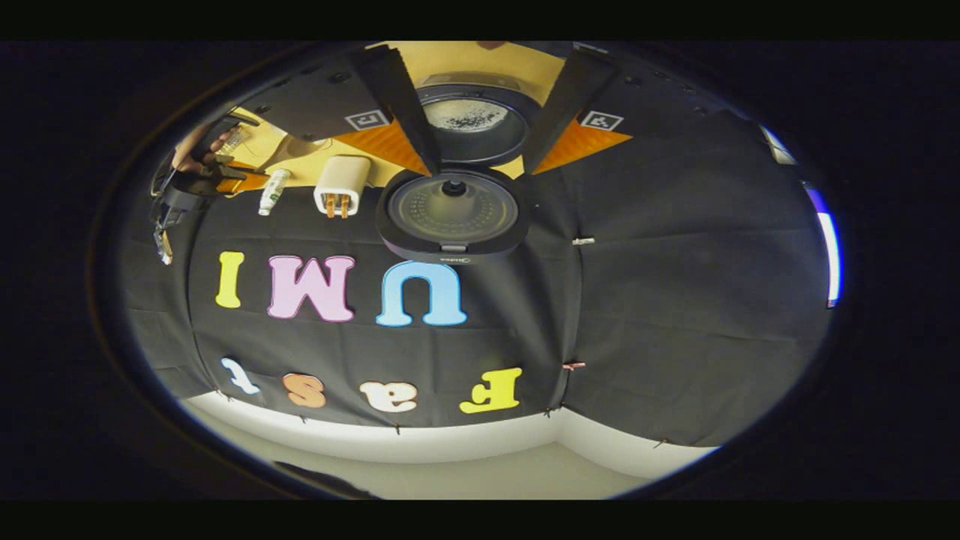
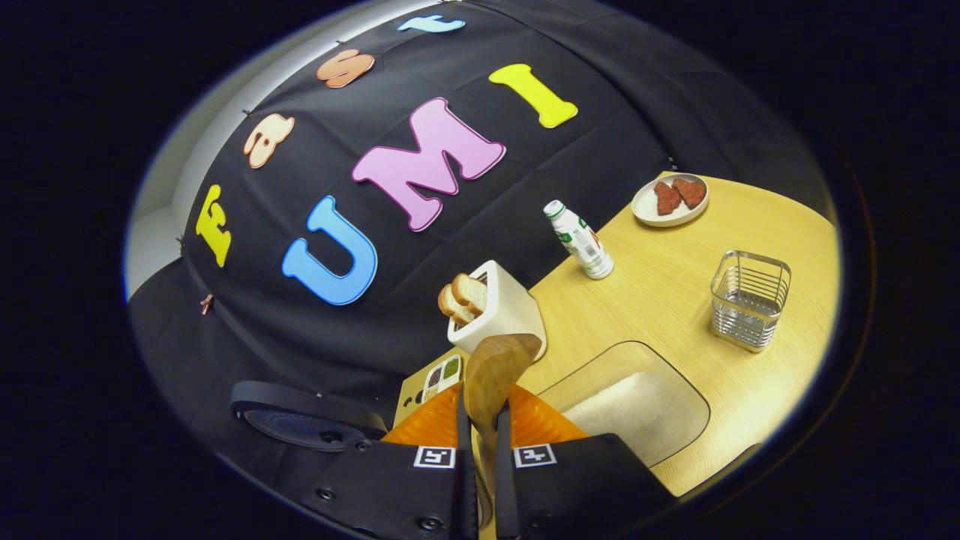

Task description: Close the left gripper, press the button to open the rice cooker; take a wooden spoon from the chopstick holder with the right hand, scoop a spoonful of rice and pour it into the rice cooker, then put the wooden spoon back into the chopstick holder.

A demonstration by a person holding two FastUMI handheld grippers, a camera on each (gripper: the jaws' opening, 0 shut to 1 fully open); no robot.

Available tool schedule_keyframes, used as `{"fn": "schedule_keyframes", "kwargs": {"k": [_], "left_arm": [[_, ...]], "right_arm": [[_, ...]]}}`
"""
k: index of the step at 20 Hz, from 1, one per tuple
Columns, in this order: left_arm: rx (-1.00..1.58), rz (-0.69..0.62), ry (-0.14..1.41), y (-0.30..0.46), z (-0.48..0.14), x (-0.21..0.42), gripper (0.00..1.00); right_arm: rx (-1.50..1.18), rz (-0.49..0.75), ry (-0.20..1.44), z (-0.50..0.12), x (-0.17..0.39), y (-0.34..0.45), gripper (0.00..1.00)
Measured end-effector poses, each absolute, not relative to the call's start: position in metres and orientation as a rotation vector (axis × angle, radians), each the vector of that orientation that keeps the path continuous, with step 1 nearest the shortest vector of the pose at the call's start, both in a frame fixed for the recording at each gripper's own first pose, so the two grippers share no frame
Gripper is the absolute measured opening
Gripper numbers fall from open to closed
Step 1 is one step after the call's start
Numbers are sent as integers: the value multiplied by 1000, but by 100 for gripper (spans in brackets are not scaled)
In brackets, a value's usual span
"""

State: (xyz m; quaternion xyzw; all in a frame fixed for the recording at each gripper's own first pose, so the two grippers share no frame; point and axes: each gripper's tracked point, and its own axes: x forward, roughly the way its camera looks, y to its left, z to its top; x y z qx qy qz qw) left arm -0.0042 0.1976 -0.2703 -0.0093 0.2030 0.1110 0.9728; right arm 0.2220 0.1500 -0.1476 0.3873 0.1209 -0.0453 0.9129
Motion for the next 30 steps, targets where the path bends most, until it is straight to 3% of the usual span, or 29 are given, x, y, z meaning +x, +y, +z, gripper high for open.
{"fn": "schedule_keyframes", "kwargs": {"k": [2,3,8,9,10,13,14,16,18,25,26,30], "left_arm": [[-22,241,401,205,-267,-11,72],[-21,250,397,208,-265,-14,77],[-19,297,381,224,-260,-25,77],[-20,305,383,227,-261,-27,72],[-22,312,382,230,-260,-30,77],[-13,336,374,239,-257,-37,77],[-8,342,372,241,-257,-38,77],[-11,348,372,244,-257,-40,77],[-17,354,375,246,-259,-42,77],[-21,380,371,254,-259,-44,77],[-25,382,371,254,-259,-44,72],[-35,386,367,254,-260,-44,77]], "right_arm": [[792,-44,245,-134,224,170,13],[794,-22,246,-128,225,181,13],[746,123,255,-101,231,250,14],[732,149,255,-97,232,262,14],[717,176,256,-94,233,274,13],[648,237,262,-90,237,305,13],[628,255,268,-91,237,314,18],[588,290,292,-98,239,332,9],[558,318,316,-104,239,346,13],[254,479,242,-95,220,393,13],[204,503,222,-93,215,400,13],[85,596,183,-91,203,417,13]]}}
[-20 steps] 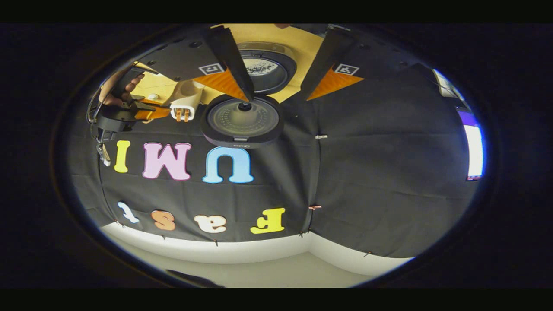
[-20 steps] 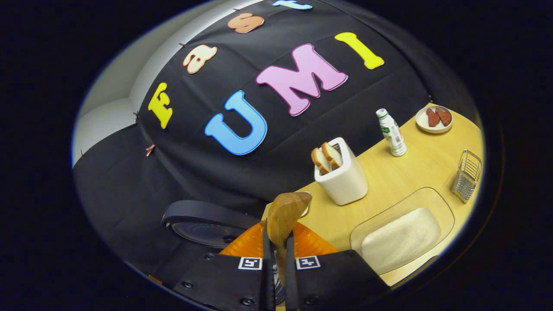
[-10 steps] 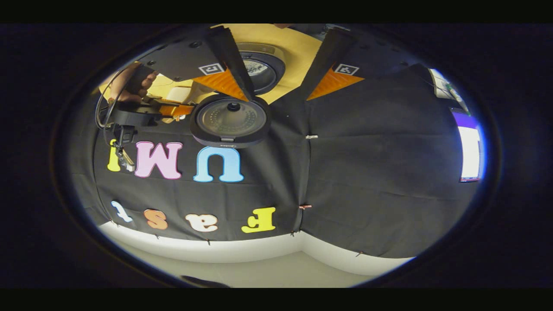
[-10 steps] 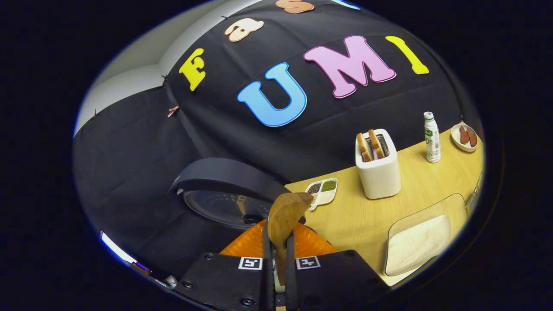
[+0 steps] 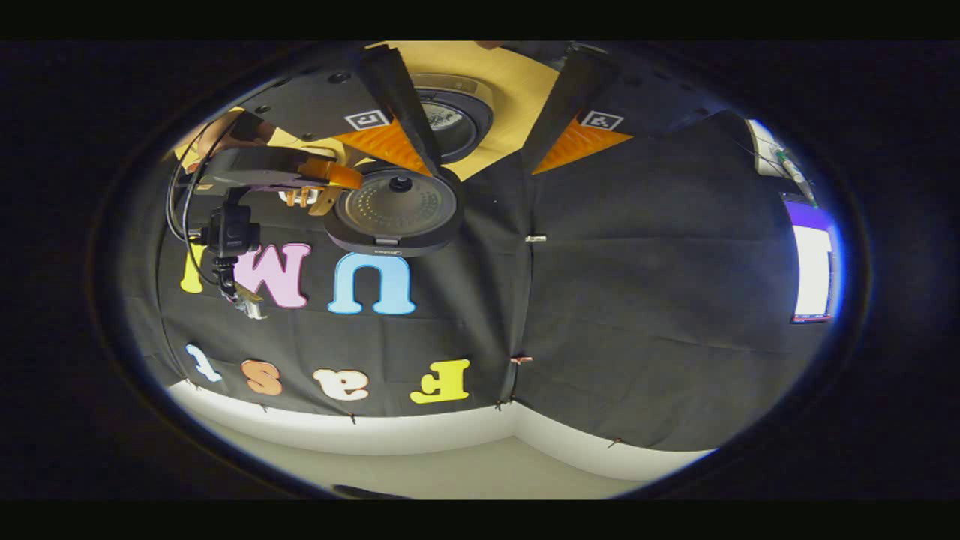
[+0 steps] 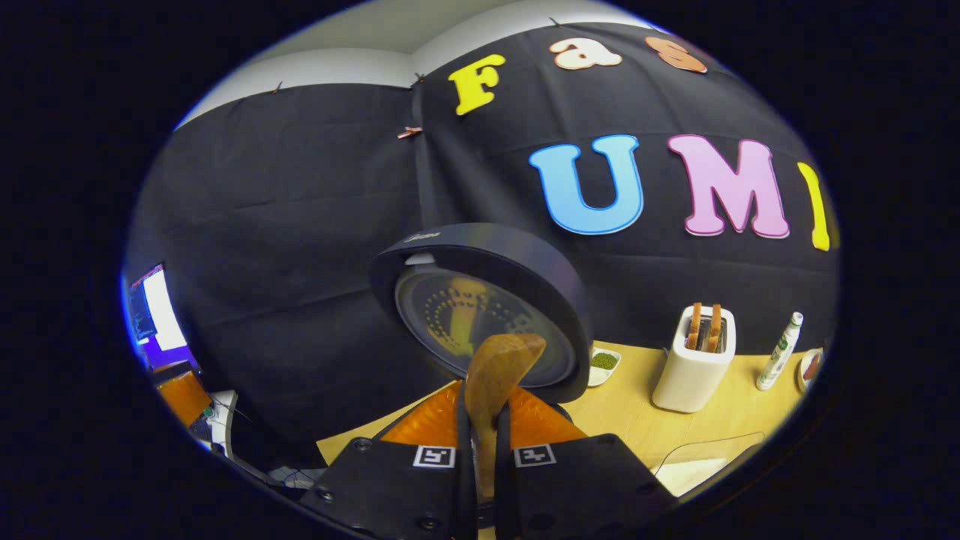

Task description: Close the left gripper, press the button to open the rice cooker; take a wooden spoon from the chopstick holder with the right hand, scoop a spoonful of rice and pour it into the rice cooker, then put the wooden spoon back into the chopstick holder.

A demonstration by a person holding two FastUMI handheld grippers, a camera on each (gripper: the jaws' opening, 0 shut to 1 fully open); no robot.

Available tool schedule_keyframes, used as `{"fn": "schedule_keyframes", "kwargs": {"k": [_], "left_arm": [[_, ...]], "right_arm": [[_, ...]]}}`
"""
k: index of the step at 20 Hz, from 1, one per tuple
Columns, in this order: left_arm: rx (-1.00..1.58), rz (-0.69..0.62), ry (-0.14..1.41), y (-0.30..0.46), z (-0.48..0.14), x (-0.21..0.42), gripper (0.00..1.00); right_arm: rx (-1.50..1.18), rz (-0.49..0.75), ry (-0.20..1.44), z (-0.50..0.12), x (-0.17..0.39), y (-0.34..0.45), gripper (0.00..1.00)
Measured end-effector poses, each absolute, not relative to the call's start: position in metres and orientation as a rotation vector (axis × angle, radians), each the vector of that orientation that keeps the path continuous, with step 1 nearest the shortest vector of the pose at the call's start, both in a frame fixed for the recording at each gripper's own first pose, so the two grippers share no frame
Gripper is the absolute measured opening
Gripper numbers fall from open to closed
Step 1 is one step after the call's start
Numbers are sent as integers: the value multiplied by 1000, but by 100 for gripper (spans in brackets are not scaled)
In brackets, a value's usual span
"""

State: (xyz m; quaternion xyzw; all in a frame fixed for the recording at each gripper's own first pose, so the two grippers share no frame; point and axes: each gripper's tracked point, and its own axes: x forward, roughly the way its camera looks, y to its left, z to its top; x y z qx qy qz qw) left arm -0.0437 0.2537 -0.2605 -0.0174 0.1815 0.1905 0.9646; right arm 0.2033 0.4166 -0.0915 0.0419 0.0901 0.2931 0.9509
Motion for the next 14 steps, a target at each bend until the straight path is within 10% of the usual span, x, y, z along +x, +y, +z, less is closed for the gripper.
{"fn": "schedule_keyframes", "kwargs": {"k": [14], "left_arm": [[-49,372,366,245,-262,-40,77]], "right_arm": [[-215,695,33,-86,185,428,13]]}}
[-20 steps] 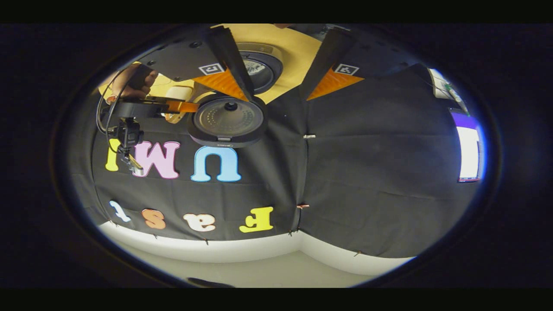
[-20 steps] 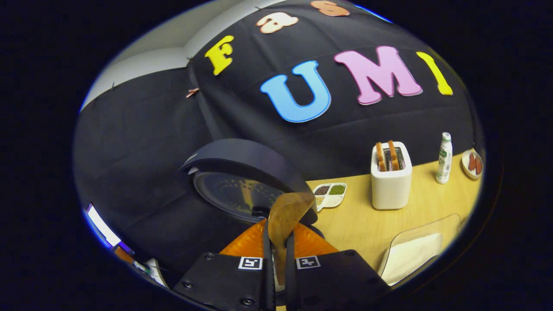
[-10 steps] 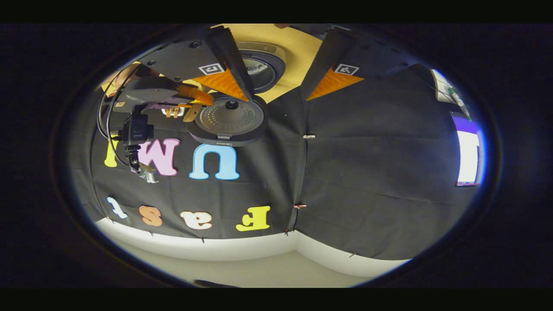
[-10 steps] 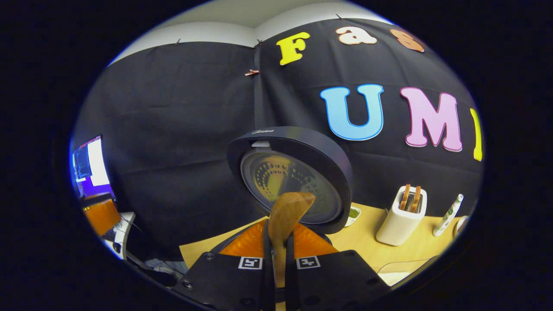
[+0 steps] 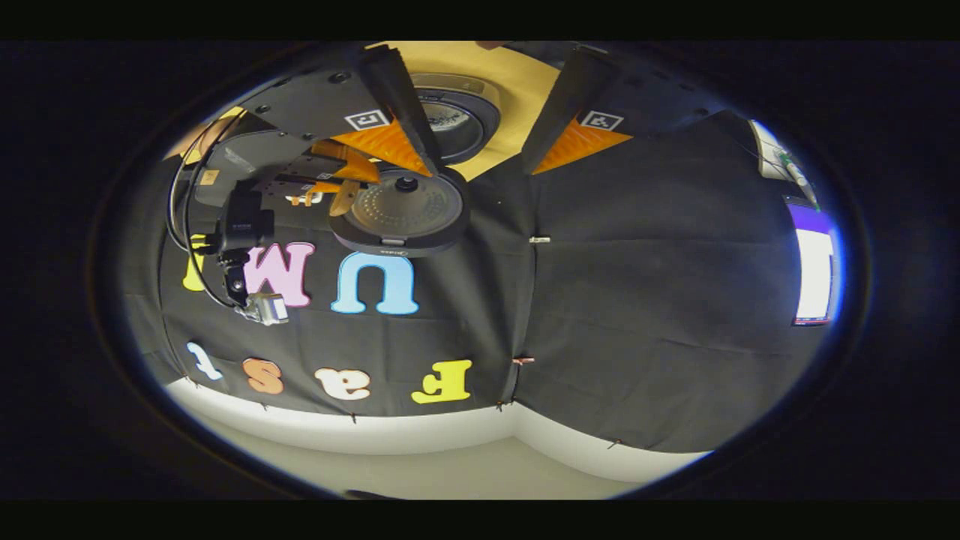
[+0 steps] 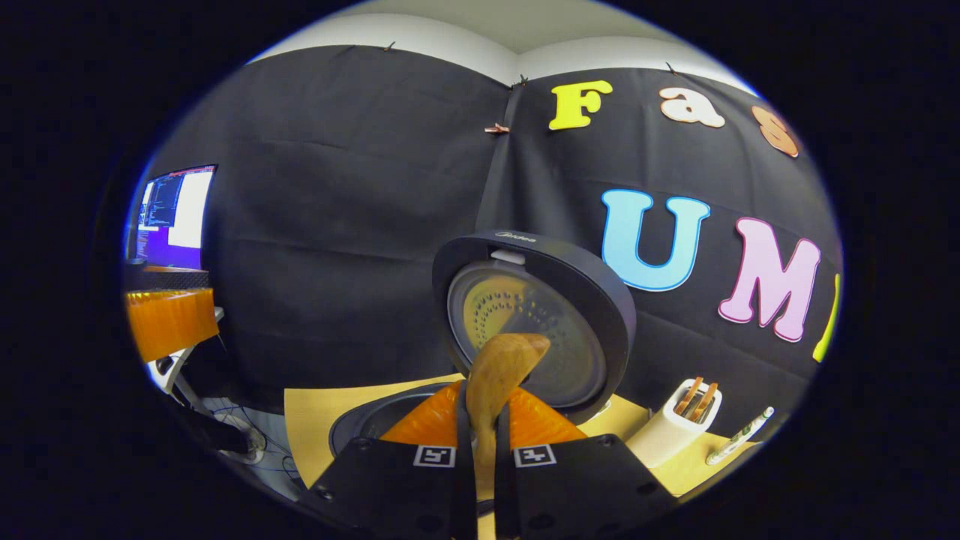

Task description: Close the left gripper, press the button to open the rice cooker; take a wooden spoon from the chopstick holder with the right hand, scoop a spoonful of rice and pour it into the rice cooker, then put the wooden spoon back into the chopstick holder.

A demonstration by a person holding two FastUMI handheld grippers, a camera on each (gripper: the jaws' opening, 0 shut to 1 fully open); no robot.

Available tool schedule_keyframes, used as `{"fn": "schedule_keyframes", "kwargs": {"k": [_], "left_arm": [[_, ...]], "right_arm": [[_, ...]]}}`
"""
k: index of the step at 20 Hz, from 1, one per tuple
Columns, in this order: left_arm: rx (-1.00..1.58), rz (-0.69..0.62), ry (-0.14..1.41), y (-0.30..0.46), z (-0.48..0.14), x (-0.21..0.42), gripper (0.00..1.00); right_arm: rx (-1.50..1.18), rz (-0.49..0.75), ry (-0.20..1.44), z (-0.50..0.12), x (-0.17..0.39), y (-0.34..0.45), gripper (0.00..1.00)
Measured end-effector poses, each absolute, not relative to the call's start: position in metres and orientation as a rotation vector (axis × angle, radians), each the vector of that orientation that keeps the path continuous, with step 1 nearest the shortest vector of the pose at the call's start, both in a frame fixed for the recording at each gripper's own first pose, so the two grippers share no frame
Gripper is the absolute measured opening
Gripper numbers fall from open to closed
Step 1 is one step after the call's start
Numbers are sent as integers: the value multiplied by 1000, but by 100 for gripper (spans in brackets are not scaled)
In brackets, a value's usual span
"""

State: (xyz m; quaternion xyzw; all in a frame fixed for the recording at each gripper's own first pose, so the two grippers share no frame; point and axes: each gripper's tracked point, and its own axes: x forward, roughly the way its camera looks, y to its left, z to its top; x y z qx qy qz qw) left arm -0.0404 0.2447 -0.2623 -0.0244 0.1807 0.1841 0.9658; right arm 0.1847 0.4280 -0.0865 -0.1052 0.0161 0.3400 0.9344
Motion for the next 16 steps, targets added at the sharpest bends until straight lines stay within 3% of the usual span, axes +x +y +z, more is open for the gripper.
{"fn": "schedule_keyframes", "kwargs": {"k": [8,16], "left_arm": [[-41,353,367,235,-262,-29,77],[-49,269,358,204,-270,5,78]], "right_arm": [[-46,637,47,-70,188,405,13],[80,462,64,-53,199,320,13]]}}
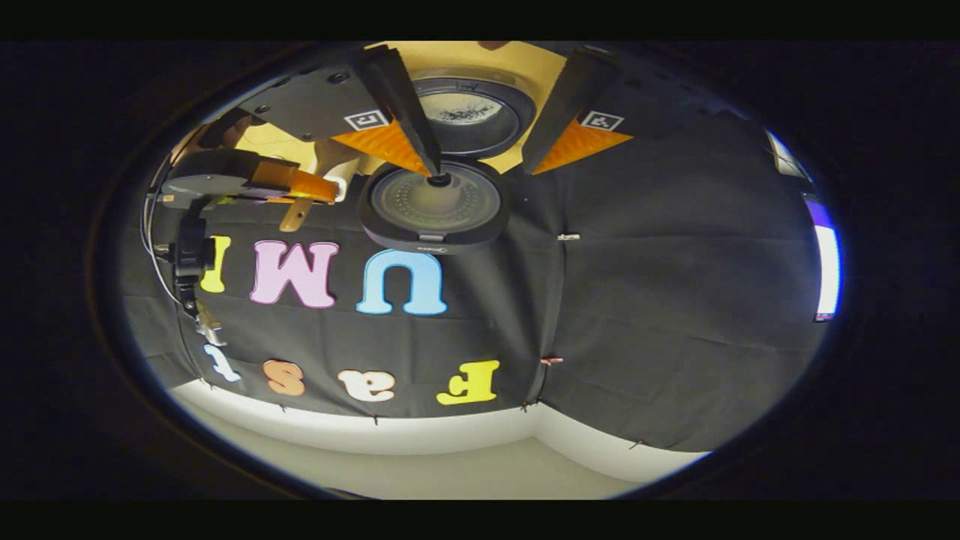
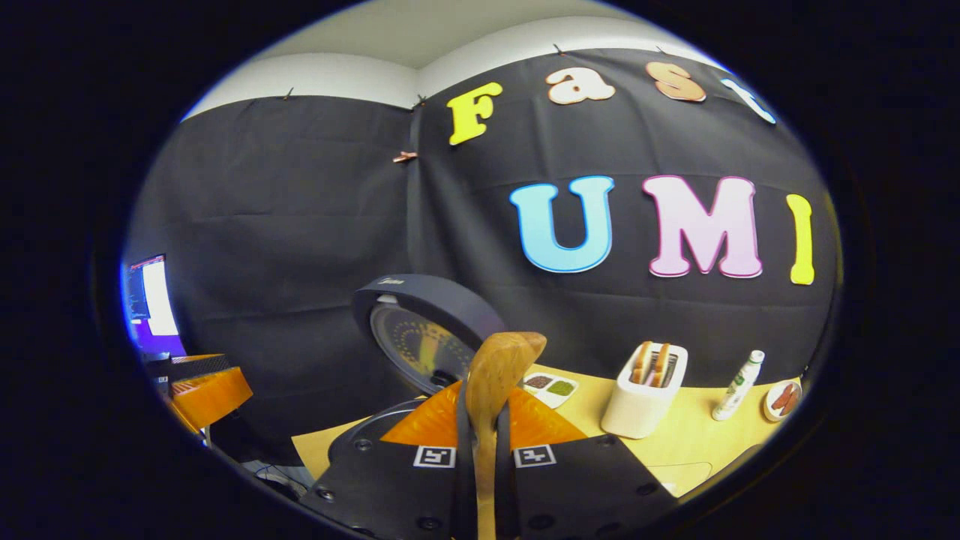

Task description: Close the left gripper, press the button to open the rice cooker; take a wooden spoon from the chopstick holder with the right hand, scoop a spoonful of rice and pour it into the rice cooker, then put the wooden spoon back into the chopstick holder.

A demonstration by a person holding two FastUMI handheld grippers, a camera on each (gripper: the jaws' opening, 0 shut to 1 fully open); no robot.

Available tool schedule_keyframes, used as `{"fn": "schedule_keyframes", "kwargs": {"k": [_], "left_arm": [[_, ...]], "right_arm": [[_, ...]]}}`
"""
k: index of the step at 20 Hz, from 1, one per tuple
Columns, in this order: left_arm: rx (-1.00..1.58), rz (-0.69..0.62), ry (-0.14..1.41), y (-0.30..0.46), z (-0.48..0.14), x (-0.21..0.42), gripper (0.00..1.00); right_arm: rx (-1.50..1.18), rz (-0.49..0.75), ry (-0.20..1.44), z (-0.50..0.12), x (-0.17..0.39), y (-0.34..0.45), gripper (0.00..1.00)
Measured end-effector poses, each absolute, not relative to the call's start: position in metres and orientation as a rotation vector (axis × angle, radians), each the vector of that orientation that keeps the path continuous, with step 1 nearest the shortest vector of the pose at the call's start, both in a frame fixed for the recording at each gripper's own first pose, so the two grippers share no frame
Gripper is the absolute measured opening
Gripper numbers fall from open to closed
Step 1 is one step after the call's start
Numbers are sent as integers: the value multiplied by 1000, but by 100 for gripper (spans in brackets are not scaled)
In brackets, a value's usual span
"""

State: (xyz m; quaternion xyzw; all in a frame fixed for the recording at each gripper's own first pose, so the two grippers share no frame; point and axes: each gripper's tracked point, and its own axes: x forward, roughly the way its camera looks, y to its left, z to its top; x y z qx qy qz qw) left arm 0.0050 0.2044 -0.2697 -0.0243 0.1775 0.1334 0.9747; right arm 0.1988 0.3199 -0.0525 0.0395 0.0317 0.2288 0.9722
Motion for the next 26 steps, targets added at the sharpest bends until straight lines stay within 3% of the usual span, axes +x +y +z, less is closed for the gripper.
{"fn": "schedule_keyframes", "kwargs": {"k": [14,26], "left_arm": [[-44,211,369,172,-277,44,78],[-26,263,385,161,-281,55,78]], "right_arm": [[77,24,94,-62,203,71,13],[59,-183,197,-122,195,-68,14]]}}
